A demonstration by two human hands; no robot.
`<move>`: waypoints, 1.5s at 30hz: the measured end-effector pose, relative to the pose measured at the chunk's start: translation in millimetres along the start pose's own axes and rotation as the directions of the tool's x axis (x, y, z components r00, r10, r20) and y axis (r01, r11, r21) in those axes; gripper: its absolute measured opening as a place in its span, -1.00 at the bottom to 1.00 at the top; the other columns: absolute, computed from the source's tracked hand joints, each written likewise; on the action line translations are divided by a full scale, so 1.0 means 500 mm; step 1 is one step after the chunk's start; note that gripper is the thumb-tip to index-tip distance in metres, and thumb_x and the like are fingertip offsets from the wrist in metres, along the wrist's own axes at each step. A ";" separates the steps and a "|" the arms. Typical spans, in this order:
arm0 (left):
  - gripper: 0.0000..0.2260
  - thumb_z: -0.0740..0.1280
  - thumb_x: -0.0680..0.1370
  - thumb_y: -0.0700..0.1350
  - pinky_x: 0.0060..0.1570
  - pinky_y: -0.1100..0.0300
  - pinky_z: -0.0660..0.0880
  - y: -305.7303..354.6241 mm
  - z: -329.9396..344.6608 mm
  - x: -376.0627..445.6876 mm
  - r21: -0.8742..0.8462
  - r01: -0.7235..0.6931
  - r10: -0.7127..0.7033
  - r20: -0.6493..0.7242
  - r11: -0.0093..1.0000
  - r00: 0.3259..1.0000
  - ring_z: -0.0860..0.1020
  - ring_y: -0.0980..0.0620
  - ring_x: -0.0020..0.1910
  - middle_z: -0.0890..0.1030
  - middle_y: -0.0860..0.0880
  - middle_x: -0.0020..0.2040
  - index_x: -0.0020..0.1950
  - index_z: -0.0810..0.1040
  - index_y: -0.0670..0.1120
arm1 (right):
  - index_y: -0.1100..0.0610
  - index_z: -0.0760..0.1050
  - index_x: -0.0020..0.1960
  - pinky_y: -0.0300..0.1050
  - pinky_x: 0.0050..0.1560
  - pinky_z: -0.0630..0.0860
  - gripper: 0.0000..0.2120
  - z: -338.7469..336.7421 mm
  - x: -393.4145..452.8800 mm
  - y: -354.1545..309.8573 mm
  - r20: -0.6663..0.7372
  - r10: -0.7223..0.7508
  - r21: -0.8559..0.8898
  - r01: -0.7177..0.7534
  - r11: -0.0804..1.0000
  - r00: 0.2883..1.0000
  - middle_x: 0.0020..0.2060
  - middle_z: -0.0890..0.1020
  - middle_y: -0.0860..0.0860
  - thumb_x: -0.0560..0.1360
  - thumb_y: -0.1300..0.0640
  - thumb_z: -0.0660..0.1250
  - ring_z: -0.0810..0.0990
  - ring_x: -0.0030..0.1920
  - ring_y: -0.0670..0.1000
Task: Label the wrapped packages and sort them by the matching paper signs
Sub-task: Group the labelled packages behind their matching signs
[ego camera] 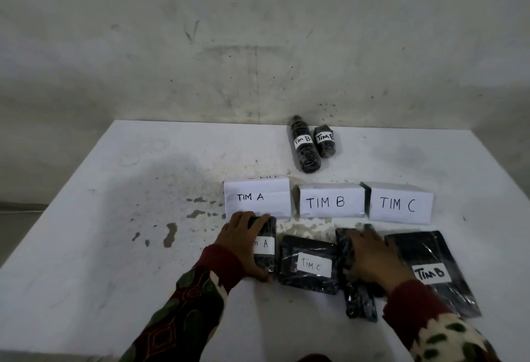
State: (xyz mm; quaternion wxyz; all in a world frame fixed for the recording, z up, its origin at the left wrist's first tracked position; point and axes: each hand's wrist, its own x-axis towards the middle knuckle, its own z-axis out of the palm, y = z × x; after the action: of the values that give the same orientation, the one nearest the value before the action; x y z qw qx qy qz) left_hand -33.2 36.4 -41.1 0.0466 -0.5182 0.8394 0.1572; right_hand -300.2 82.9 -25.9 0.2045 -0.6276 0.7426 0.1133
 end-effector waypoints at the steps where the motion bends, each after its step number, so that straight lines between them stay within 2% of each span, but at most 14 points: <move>1: 0.13 0.47 0.10 0.34 0.39 0.02 0.22 0.001 -0.001 -0.001 0.002 -0.002 0.002 0.001 1.000 1.000 0.10 -0.06 0.39 0.18 -0.04 0.39 0.50 -0.02 0.02 | 0.03 -0.01 0.49 0.19 0.45 0.02 -0.07 0.002 -0.002 0.001 0.025 0.003 -0.004 -0.003 1.000 1.000 0.50 0.04 0.08 0.29 0.01 0.45 -0.09 0.52 0.12; 3: 0.15 0.48 0.08 0.35 0.41 -0.01 0.18 -0.001 -0.002 -0.003 -0.002 -0.004 0.004 0.020 1.000 1.000 0.06 -0.06 0.42 0.14 -0.04 0.42 0.50 -0.04 0.03 | 0.01 -0.06 0.49 0.21 0.44 -0.02 0.00 0.007 -0.007 -0.002 0.034 -0.022 -0.001 0.022 1.000 0.999 0.51 0.00 0.06 0.26 -0.05 0.48 -0.14 0.51 0.14; 8: 0.16 0.53 0.13 0.23 0.44 -0.03 0.15 -0.005 -0.006 -0.004 0.004 0.009 -0.009 0.054 1.000 0.998 0.01 -0.09 0.44 0.08 -0.04 0.43 0.51 -0.13 0.02 | -0.02 -0.06 0.49 0.19 0.46 -0.10 0.08 0.017 -0.003 -0.038 0.134 -0.242 0.010 0.243 0.970 0.961 0.49 0.06 -0.01 0.18 -0.11 0.52 -0.08 0.50 0.08; 10: 0.15 0.53 0.15 0.19 0.42 0.00 0.19 -0.003 -0.006 -0.004 0.004 0.004 -0.004 0.038 1.000 0.999 0.05 -0.08 0.41 0.12 -0.06 0.41 0.51 -0.12 0.00 | -0.02 -0.16 0.50 0.24 0.47 -0.16 0.16 0.025 -0.002 -0.050 0.182 -0.252 0.007 0.255 0.967 0.950 0.51 0.01 0.00 0.17 -0.14 0.54 -0.13 0.51 0.11; 12: 0.13 0.53 0.15 0.17 0.40 0.04 0.22 -0.001 -0.009 -0.006 -0.008 -0.012 0.012 0.017 1.000 1.000 0.08 -0.07 0.39 0.15 -0.07 0.39 0.51 -0.09 -0.02 | 0.00 -0.20 0.50 0.23 0.46 -0.19 0.18 0.034 0.000 -0.057 0.161 -0.267 0.003 0.270 0.963 0.950 0.51 0.02 0.02 0.18 -0.13 0.54 -0.11 0.51 0.11; 17: 0.13 0.52 0.13 0.14 0.36 0.08 0.26 -0.013 -0.034 -0.015 -0.085 -0.020 0.012 -0.083 0.996 0.996 0.12 -0.06 0.35 0.18 -0.06 0.38 0.50 -0.09 -0.06 | 0.02 -0.01 0.45 0.09 0.41 0.00 0.07 0.040 0.000 -0.055 0.034 -0.333 0.030 0.332 0.943 0.942 0.31 0.25 -0.01 0.11 -0.13 0.51 0.18 0.36 0.04; 20: 0.12 0.52 0.11 0.12 0.36 0.13 0.22 -0.026 -0.057 -0.024 -0.166 -0.029 -0.004 -0.194 0.986 0.981 0.14 -0.03 0.36 0.21 -0.05 0.40 0.49 -0.03 -0.11 | 0.00 0.02 0.42 0.00 0.35 0.18 0.06 0.035 0.000 -0.061 -0.022 -0.383 0.079 0.383 0.920 0.924 0.23 0.26 -0.04 0.07 -0.16 0.50 0.25 0.25 0.01; 24: 0.03 0.55 0.07 0.11 0.29 0.08 0.32 -0.032 -0.084 -0.032 -0.215 -0.067 -0.011 -0.339 0.974 0.941 0.23 -0.06 0.31 0.33 -0.08 0.34 0.42 0.17 -0.17 | 0.02 0.06 0.39 -0.05 0.27 0.33 0.03 0.005 0.001 -0.068 -0.077 -0.426 0.152 0.433 0.888 0.901 0.17 0.25 -0.05 0.06 -0.13 0.50 0.27 0.18 -0.02; 28: -0.01 0.56 0.04 0.11 0.22 0.01 0.36 -0.044 -0.107 -0.030 -0.188 -0.098 0.005 -0.443 0.977 0.897 0.32 -0.18 0.26 0.41 -0.17 0.28 0.35 0.29 -0.27 | 0.00 0.11 0.34 -0.15 0.13 0.44 -0.01 -0.030 0.000 -0.057 -0.179 -0.421 0.317 0.457 0.831 0.889 0.06 0.24 -0.12 0.01 -0.08 0.49 0.32 0.13 -0.08; 32: -0.02 0.50 0.04 0.16 0.21 0.01 0.33 -0.051 -0.131 -0.011 -0.164 -0.082 -0.017 -0.526 0.983 0.850 0.37 -0.27 0.22 0.44 -0.25 0.24 0.31 0.33 -0.34 | -0.05 0.08 0.38 -0.40 -0.02 0.31 0.03 -0.054 0.015 -0.060 -0.365 -0.329 0.401 0.466 0.789 0.871 0.06 0.18 -0.19 0.02 -0.01 0.51 0.28 0.12 -0.16; 36: 0.02 0.60 0.00 0.07 0.23 -0.06 0.28 -0.053 -0.152 0.024 -0.140 -0.074 -0.018 -0.564 0.987 0.825 0.32 -0.25 0.25 0.43 -0.31 0.24 0.31 0.33 -0.36 | 0.04 0.09 0.41 -0.28 0.13 0.31 0.05 -0.077 0.044 -0.077 -0.445 -0.274 0.448 0.477 0.756 0.853 0.11 0.18 -0.17 0.03 0.02 0.53 0.29 0.17 -0.12; 40: -0.01 0.60 -0.01 0.05 0.23 -0.07 0.29 -0.057 -0.172 0.068 -0.132 -0.065 -0.024 -0.584 0.989 0.811 0.28 -0.19 0.25 0.44 -0.30 0.22 0.31 0.35 -0.34 | 0.08 0.16 0.35 -0.26 0.10 0.35 -0.02 -0.097 0.073 -0.093 -0.508 -0.234 0.486 0.500 0.716 0.829 0.08 0.21 -0.13 0.01 0.00 0.51 0.33 0.14 -0.08; 43: -0.02 0.59 0.01 0.02 0.27 -0.13 0.31 -0.069 -0.183 0.107 -0.126 -0.048 -0.032 -0.564 0.991 0.825 0.32 -0.30 0.27 0.41 -0.29 0.26 0.33 0.33 -0.32 | 0.09 0.16 0.36 -0.22 0.13 0.39 -0.01 -0.116 0.099 -0.101 -0.517 -0.224 0.503 0.505 0.701 0.826 0.08 0.21 -0.11 0.01 -0.03 0.49 0.34 0.15 -0.06; 45: 0.00 0.57 0.06 0.01 0.35 -0.14 0.26 -0.084 -0.194 0.138 -0.136 -0.035 -0.044 -0.538 0.990 0.842 0.21 -0.29 0.36 0.31 -0.26 0.34 0.39 0.25 -0.27 | 0.09 0.14 0.37 -0.22 0.14 0.40 0.02 -0.130 0.121 -0.107 -0.521 -0.210 0.521 0.503 0.689 0.827 0.07 0.20 -0.13 0.00 -0.05 0.49 0.34 0.15 -0.07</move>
State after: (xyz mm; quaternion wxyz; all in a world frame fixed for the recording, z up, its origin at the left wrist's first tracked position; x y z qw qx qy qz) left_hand -19.4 -70.0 24.9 -0.2274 -0.5455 0.8041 0.0637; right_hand -266.3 -8.1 9.8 0.2586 -0.6639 0.6207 -0.3273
